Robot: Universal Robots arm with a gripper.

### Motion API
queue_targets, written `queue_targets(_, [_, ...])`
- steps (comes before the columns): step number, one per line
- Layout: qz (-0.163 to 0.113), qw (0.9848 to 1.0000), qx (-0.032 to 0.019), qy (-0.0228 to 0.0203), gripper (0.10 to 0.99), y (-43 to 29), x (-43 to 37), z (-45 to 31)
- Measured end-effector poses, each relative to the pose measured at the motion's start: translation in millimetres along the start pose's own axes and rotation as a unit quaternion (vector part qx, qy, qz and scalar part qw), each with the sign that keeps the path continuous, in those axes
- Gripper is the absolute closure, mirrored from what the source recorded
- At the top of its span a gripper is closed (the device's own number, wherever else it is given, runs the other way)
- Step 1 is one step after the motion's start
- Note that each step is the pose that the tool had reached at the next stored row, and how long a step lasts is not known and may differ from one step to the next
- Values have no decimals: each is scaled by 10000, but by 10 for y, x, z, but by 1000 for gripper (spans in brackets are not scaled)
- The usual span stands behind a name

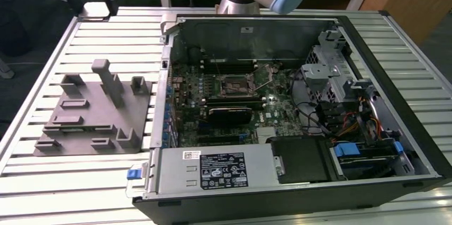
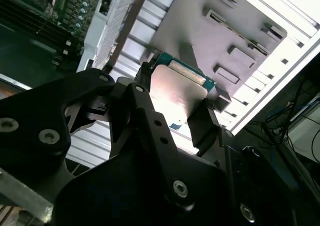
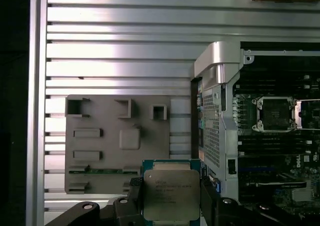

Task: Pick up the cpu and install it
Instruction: 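Pick up the cpu and move it towards the insertion slot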

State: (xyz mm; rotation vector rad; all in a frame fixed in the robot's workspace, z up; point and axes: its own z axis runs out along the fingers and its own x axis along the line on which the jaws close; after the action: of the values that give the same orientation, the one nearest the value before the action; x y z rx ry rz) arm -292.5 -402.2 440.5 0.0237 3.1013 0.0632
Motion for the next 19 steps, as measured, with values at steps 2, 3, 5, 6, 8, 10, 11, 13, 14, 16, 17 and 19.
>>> queue_targets(2, [1,10000,0,0,545,2,-78,3])
queue_targets(3, [1,10000,0,1,545,3,-116,4])
queue_targets(5, [0,10000,0,0,545,4,-194,7])
queue_targets(6, [0,10000,0,0,545,5,-236,9])
queue_targets(8, [1,10000,0,1,545,7,-313,12])
queue_targets(10, [1,10000,1,1,545,9,-391,15])
queue_targets(11, [0,10000,0,0,545,10,-431,17])
queue_targets(13, [0,10000,0,0,545,12,-511,20])
queue_targets(14, [1,10000,0,0,545,13,-549,22])
queue_targets(16, [0,10000,0,0,545,15,-623,24])
queue_targets(17, [0,10000,1,1,545,16,-660,26])
queue_targets(19, [1,10000,0,0,545,18,-733,29])
